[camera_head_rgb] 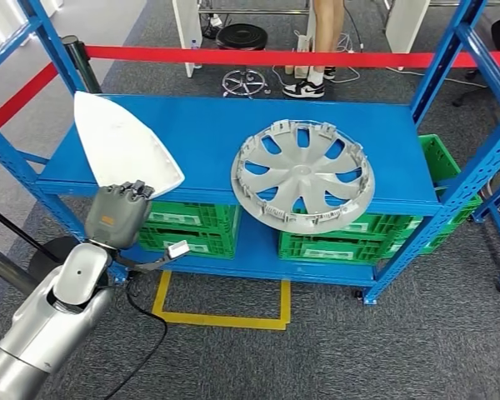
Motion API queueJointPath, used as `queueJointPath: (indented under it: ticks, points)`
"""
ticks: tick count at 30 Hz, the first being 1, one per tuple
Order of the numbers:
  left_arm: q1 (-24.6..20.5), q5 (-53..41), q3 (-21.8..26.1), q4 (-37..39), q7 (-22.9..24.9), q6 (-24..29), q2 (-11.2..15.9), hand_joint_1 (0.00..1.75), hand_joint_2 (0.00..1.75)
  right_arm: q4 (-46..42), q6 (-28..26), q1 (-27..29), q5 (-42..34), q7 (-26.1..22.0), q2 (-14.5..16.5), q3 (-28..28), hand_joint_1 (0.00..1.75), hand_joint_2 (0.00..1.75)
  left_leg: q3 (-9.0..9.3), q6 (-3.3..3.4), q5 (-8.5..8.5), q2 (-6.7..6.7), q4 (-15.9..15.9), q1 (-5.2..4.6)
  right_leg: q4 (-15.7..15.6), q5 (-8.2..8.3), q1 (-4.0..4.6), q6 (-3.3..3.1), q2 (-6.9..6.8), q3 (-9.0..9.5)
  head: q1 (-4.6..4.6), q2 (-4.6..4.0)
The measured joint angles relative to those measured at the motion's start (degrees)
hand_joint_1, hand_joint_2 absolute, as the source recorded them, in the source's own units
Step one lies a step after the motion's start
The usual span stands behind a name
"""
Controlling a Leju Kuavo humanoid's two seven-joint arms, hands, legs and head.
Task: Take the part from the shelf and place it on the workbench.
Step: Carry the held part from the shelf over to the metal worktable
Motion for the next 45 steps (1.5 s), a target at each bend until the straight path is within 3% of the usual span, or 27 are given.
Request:
queueJointPath:
  ticks: [2, 5, 6, 7, 8, 10, 12, 14, 15, 17, 19, 20, 21, 22, 24, 26, 28, 29, 31, 32, 35, 36, 37, 39, 41, 43, 45]
  points:
    - [0.34, 1.51, 0.33, -0.25, -0.36, -0.74, 0.05, 1.75, 1.75, 0.01, 0.0, 0.09, -0.16, 0.15, -0.07, 0.0, 0.0, 0.0, -0.85, 0.37, 1.49, 0.23, -0.65, 0.25, 1.34, -2.04, 0.02, 0.53, 0.05, -0.97, 0.08, 0.0]
    - [0.69, 2.6, 0.88, -0.5, -0.69, -1.26, 0.09, 1.75, 1.75, 0.03, 0.0, 0.08, -0.28, 0.25, -0.11, 0.0, 0.0, 0.0, -3.36, 0.74, 3.68, 0.39, -0.82, 0.43, 10.24, -10.14, -0.26, 1.29, 0.05, -3.44, 0.31, 0.0]
    - [0.86, 2.93, 1.08, -0.51, -0.76, -1.45, 0.09, 1.75, 1.75, 0.03, 0.01, 0.06, -0.33, 0.3, -0.11, 0.0, 0.0, 0.0, -4.34, 0.7, 4.43, 0.4, -0.78, 0.45, 13.35, -11.33, -0.41, 1.55, 0.02, -3.73, 0.31, 0.0]
    - [1.05, 3.39, 1.26, -0.51, -0.8, -1.68, 0.09, 1.75, 1.75, 0.02, 0.03, 0.05, -0.37, 0.38, -0.12, 0.0, 0.0, 0.0, -5.36, 0.59, 5.18, 0.41, -0.74, 0.5, 15.27, -11.12, -0.53, 1.79, 0.0, -3.47, 0.3, 0.0]
    - [1.3, 3.91, 1.5, -0.52, -0.84, -1.92, 0.1, 1.75, 1.75, 0.01, 0.05, 0.05, -0.43, 0.48, -0.12, 0.0, 0.0, 0.0, -6.39, 0.42, 5.94, 0.42, -0.69, 0.56, 15.5, -9.69, -0.67, 1.97, -0.03, -2.43, 0.35, 0.0]
    - [1.82, 5.08, 2.18, -0.52, -0.94, -2.19, 0.26, 1.75, 1.75, -0.03, 0.13, 0.04, -0.57, 0.67, -0.14, 0.0, 0.0, 0.0, -8.26, -0.09, 7.37, 0.41, -0.48, 0.69, 10.77, -6.89, -0.97, 2.22, -0.12, 2.27, 0.36, 0.0]
    - [2.18, 6.24, 3.24, -0.63, -1.22, -2.17, 0.59, 1.75, 1.75, -0.08, 0.24, -0.04, -0.72, 0.8, -0.14, 0.0, 0.0, 0.0, -9.76, -0.72, 8.59, 0.44, 0.09, 0.65, 2.37, -7.72, -1.02, 2.09, -0.08, 8.47, 0.33, 0.0]
    - [2.4, 7.02, 4.23, -0.78, -1.58, -2.08, 0.96, 1.75, 1.75, -0.13, 0.34, 0.01, -0.8, 0.91, -0.13, 0.0, 0.0, 0.0, -10.65, -1.24, 9.82, 0.5, 0.51, 0.64, -1.91, -9.17, -0.79, 1.59, 0.04, 10.9, 0.28, 0.0]
    - [2.57, 7.23, 4.57, -0.8, -1.74, -2.04, 1.13, 1.75, 1.75, -0.14, 0.38, 0.11, -0.83, 0.97, -0.13, -0.01, 0.0, 0.0, -10.9, -1.49, 10.32, 0.49, 0.56, 0.72, -2.01, -9.06, -0.76, 1.11, 0.02, 10.43, 0.29, 0.0]
    - [2.97, 7.51, 5.03, -0.82, -1.99, -1.98, 1.45, 1.75, 1.75, -0.2, 0.45, 0.23, -0.86, 1.06, -0.12, -0.01, 0.0, 0.0, -11.62, -2.11, 8.39, 0.31, 1.94, 0.99, -1.87, -8.05, -0.77, 0.0, -0.19, 9.52, 0.34, 0.0]
    - [3.29, 7.66, 5.44, -0.84, -2.13, -1.96, 1.76, 1.75, 1.75, -0.35, 0.47, 0.17, -0.87, 1.09, -0.13, -0.02, 0.0, 0.0, -13.11, -2.71, 2.56, 0.12, 7.41, 1.29, -1.87, -6.62, -0.72, -0.99, -0.34, 8.24, 0.27, 0.0]
    - [3.4, 7.7, 5.59, -0.84, -2.15, -1.96, 1.89, 1.75, 1.75, -0.44, 0.46, 0.15, -0.89, 1.09, -0.13, -0.02, 0.0, 0.0, -13.92, -2.9, -0.35, 0.09, 11.43, 1.42, -1.83, -5.86, -0.63, -1.21, -0.35, 7.34, 0.21, 0.0]
    - [3.54, 7.72, 5.7, -0.84, -2.15, -1.96, 1.96, 1.75, 1.75, -0.5, 0.45, 0.15, -0.89, 1.09, -0.13, -0.02, 0.0, 0.0, -14.4, -3.02, -2.05, 0.08, 15.01, 1.54, -1.78, -5.12, -0.53, -1.28, -0.35, 6.42, 0.19, 0.0]
    - [3.68, 7.73, 5.75, -0.84, -2.15, -1.96, 2.02, 1.75, 1.75, -0.53, 0.45, 0.16, -0.9, 1.09, -0.13, -0.02, 0.0, 0.0, -14.33, -3.06, -2.38, 0.07, 17.47, 1.63, -1.73, -4.41, -0.43, -1.28, -0.36, 5.47, 0.21, 0.0]
    - [3.88, 7.75, 5.82, -0.84, -2.15, -1.95, 2.08, 1.75, 1.75, -0.56, 0.48, 0.15, -0.9, 1.09, -0.13, -0.02, 0.0, 0.0, -11.74, -2.85, -0.03, 0.05, 16.99, 1.69, -1.58, -3.08, -0.3, -1.16, -0.37, 3.54, 0.2, 0.0]
    - [3.89, 7.81, 6.02, -1.03, -2.18, -1.91, 2.14, 1.75, 1.75, -0.56, 0.58, 0.15, -0.9, 1.09, -0.11, -0.02, 0.0, 0.0, -5.46, -2.25, 1.49, -0.04, 9.85, 1.55, -1.39, -1.77, -0.17, -0.94, -0.3, 1.91, 0.16, 0.0]
    - [3.83, 7.97, 6.38, -1.44, -2.39, -1.82, 2.21, 1.75, 1.75, -0.57, 0.81, 0.15, -0.9, 1.05, -0.09, -0.02, 0.0, 0.0, 0.36, -1.64, 0.2, -0.12, 1.87, 1.31, -1.22, -0.51, -0.05, -0.49, -0.24, 0.93, 0.22, 0.0]
    - [3.86, 8.07, 6.6, -1.63, -2.59, -1.8, 2.23, 1.75, 1.75, -0.62, 0.94, 0.17, -0.88, 1.02, -0.09, -0.02, 0.0, 0.0, 1.64, -1.44, -0.38, -0.14, -0.25, 1.17, -1.25, 0.12, -0.05, -0.17, -0.22, 0.63, 0.24, 0.0]
    - [4.11, 8.21, 6.93, -1.79, -3.01, -1.81, 2.24, 1.75, 1.75, -0.81, 1.22, 0.3, -0.85, 0.97, -0.09, -0.02, 0.0, 0.0, 1.18, -1.03, 0.17, 0.01, -1.28, 1.11, -1.32, 0.81, -0.17, 0.51, -0.19, 0.07, 0.26, 0.0]
    - [4.28, 8.23, 7.05, -1.86, -3.17, -1.82, 2.23, 1.75, 1.75, -0.96, 1.33, 0.36, -0.82, 0.97, -0.09, -0.02, 0.0, 0.0, 0.65, -0.67, 0.83, 0.13, -1.4, 1.15, -0.73, -0.12, -0.22, 0.78, -0.18, -0.48, 0.3, 0.0]
    - [4.67, 8.27, 7.21, -2.04, -3.55, -1.83, 2.21, 1.75, 1.75, -1.32, 1.56, 0.41, -0.76, 0.98, -0.08, -0.01, 0.0, 0.0, -1.57, 0.19, 2.92, 0.34, -1.52, 1.16, 7.64, -7.98, -0.33, 1.35, -0.19, -3.27, 0.56, 0.0]
    - [4.84, 8.28, 7.26, -2.08, -3.69, -1.83, 2.21, 1.75, 1.75, -1.37, 1.62, 0.41, -0.74, 0.98, -0.07, -0.01, 0.0, 0.0, -2.5, 0.26, 3.64, 0.36, -1.44, 1.07, 11.52, -9.97, -0.34, 1.5, -0.18, -4.02, 0.6, 0.0]
    - [5.02, 8.29, 7.3, -2.08, -3.81, -1.83, 2.21, 1.75, 1.75, -1.42, 1.67, 0.43, -0.72, 1.01, -0.07, 0.0, 0.0, 0.0, -3.49, 0.27, 4.33, 0.38, -1.33, 1.01, 14.37, -10.56, -0.34, 1.6, -0.19, -4.26, 0.6, 0.0]
    - [5.36, 8.3, 7.39, -2.08, -3.97, -1.83, 2.21, 1.75, 1.75, -1.64, 1.79, 0.47, -0.67, 1.06, -0.07, 0.0, 0.0, 0.0, -5.53, 0.15, 5.62, 0.38, -1.0, 0.94, 14.84, -8.27, -0.32, 1.54, -0.19, -2.23, 0.61, 0.0]
    - [5.65, 8.3, 7.56, -2.11, -4.01, -1.82, 2.2, 1.75, 1.75, -2.0, 1.88, 0.41, -0.63, 1.1, -0.08, 0.0, 0.0, 0.0, -7.22, -0.08, 6.77, 0.33, -0.69, 0.9, 7.96, -6.18, -0.18, 1.0, -0.2, 3.57, 0.62, 0.0]
    - [5.86, 8.31, 7.77, -2.21, -4.05, -1.8, 2.2, 1.75, 1.75, -2.36, 1.93, 0.27, -0.61, 1.1, -0.09, 0.01, 0.0, 0.0, -8.28, -0.53, 7.93, 0.4, -0.46, 0.91, -0.48, -7.01, 0.13, 0.4, -0.22, 9.35, 0.58, 0.0]
    - [5.99, 8.32, 7.89, -2.28, -4.07, -1.8, 2.2, 1.75, 1.75, -2.57, 2.0, 0.29, -0.6, 1.11, -0.1, 0.02, 0.0, 0.0, -8.96, -1.13, 9.19, 0.55, -0.58, 1.09, -3.97, -7.52, 0.47, 0.04, -0.18, 10.95, 0.55, 0.0]
